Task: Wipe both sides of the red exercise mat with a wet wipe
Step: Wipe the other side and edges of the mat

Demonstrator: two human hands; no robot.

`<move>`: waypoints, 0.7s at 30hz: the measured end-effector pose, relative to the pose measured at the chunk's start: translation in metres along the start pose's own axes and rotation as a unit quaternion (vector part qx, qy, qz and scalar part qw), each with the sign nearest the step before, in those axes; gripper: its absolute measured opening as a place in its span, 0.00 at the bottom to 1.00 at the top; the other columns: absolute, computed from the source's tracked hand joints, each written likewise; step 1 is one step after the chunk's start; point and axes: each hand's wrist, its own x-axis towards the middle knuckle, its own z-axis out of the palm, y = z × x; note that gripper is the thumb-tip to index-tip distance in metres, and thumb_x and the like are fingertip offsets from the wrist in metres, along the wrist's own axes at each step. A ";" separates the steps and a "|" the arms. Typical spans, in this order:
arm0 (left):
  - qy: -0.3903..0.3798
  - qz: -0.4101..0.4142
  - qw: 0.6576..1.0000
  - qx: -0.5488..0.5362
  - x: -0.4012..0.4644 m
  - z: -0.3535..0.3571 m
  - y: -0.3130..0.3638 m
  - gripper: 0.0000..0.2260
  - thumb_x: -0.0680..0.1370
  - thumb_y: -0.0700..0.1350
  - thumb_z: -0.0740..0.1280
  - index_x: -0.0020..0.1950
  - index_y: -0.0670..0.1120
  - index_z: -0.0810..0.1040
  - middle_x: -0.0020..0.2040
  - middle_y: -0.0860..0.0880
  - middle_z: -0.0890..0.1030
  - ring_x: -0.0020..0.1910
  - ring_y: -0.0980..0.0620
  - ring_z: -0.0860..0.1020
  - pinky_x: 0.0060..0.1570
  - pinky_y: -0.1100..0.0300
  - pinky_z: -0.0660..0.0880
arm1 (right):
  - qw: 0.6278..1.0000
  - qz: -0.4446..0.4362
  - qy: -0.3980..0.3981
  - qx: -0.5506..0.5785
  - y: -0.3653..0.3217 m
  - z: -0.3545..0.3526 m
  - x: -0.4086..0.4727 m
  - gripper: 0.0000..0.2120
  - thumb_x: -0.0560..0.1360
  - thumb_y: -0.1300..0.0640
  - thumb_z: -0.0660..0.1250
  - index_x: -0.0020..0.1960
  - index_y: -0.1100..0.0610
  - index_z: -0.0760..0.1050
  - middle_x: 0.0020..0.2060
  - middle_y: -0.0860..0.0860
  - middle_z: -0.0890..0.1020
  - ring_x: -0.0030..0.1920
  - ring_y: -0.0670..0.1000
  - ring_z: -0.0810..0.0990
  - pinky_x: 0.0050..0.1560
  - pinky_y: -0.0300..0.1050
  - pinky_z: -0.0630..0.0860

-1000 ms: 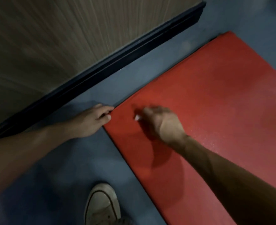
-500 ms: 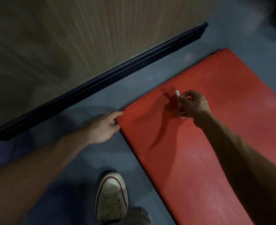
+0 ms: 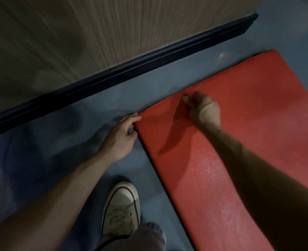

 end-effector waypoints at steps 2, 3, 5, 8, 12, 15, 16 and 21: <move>0.011 0.006 1.000 -0.008 -0.001 0.003 -0.002 0.25 0.78 0.30 0.64 0.72 0.49 0.76 0.71 0.60 0.69 0.71 0.51 0.73 0.75 0.52 0.67 | 0.987 -0.137 -0.088 0.008 -0.021 0.024 -0.049 0.11 0.81 0.47 0.64 0.54 0.53 0.80 0.48 0.55 0.84 0.47 0.60 0.83 0.42 0.44 0.73; 0.015 0.008 1.000 -0.008 -0.001 0.003 -0.003 0.25 0.77 0.30 0.64 0.72 0.48 0.76 0.71 0.59 0.69 0.70 0.50 0.74 0.74 0.52 0.67 | 0.967 -0.214 -0.138 0.002 -0.028 0.034 -0.075 0.12 0.81 0.48 0.61 0.57 0.52 0.79 0.51 0.54 0.83 0.48 0.59 0.83 0.45 0.45 0.76; 0.018 0.009 1.000 -0.007 0.001 0.003 -0.004 0.25 0.77 0.30 0.64 0.71 0.49 0.76 0.71 0.60 0.69 0.69 0.51 0.74 0.74 0.53 0.67 | 0.923 -0.338 -0.173 -0.057 -0.022 0.043 -0.095 0.13 0.81 0.47 0.61 0.61 0.50 0.77 0.55 0.53 0.82 0.50 0.60 0.83 0.49 0.50 0.80; 0.014 0.002 1.000 -0.008 -0.002 0.003 -0.002 0.25 0.78 0.30 0.63 0.73 0.49 0.75 0.74 0.59 0.69 0.69 0.54 0.73 0.74 0.59 0.66 | 0.945 -0.289 -0.109 -0.104 -0.007 0.025 -0.047 0.16 0.81 0.41 0.61 0.66 0.46 0.75 0.56 0.52 0.82 0.53 0.58 0.83 0.48 0.51 0.80; 0.007 -0.013 1.000 -0.008 -0.006 0.001 0.002 0.26 0.79 0.31 0.62 0.74 0.52 0.73 0.76 0.60 0.67 0.65 0.58 0.74 0.70 0.67 0.66 | 0.982 -0.121 0.016 -0.142 0.013 -0.004 0.000 0.17 0.82 0.39 0.59 0.55 0.52 0.74 0.50 0.55 0.82 0.50 0.62 0.83 0.45 0.52 0.76; 0.014 -0.014 1.000 0.002 -0.006 0.000 0.004 0.25 0.79 0.31 0.62 0.73 0.50 0.74 0.75 0.59 0.68 0.61 0.58 0.75 0.59 0.81 0.63 | 0.974 -0.202 -0.036 -0.098 0.001 0.016 -0.043 0.13 0.82 0.46 0.60 0.58 0.52 0.77 0.50 0.54 0.84 0.49 0.60 0.84 0.45 0.50 0.78; 0.019 -0.010 1.000 0.002 -0.006 0.000 0.004 0.25 0.79 0.30 0.62 0.73 0.49 0.75 0.76 0.57 0.69 0.61 0.57 0.76 0.56 0.83 0.62 | 0.958 -0.263 -0.085 -0.078 -0.006 0.024 -0.067 0.13 0.81 0.48 0.61 0.60 0.51 0.78 0.51 0.54 0.84 0.49 0.58 0.84 0.45 0.49 0.79; 0.023 -0.010 1.000 -0.009 -0.006 0.001 0.007 0.26 0.78 0.28 0.60 0.73 0.46 0.75 0.75 0.56 0.71 0.60 0.55 0.78 0.52 0.83 0.64 | 0.931 -0.332 -0.120 -0.090 -0.009 0.022 -0.064 0.18 0.79 0.43 0.57 0.64 0.48 0.75 0.56 0.49 0.83 0.52 0.56 0.84 0.46 0.49 0.80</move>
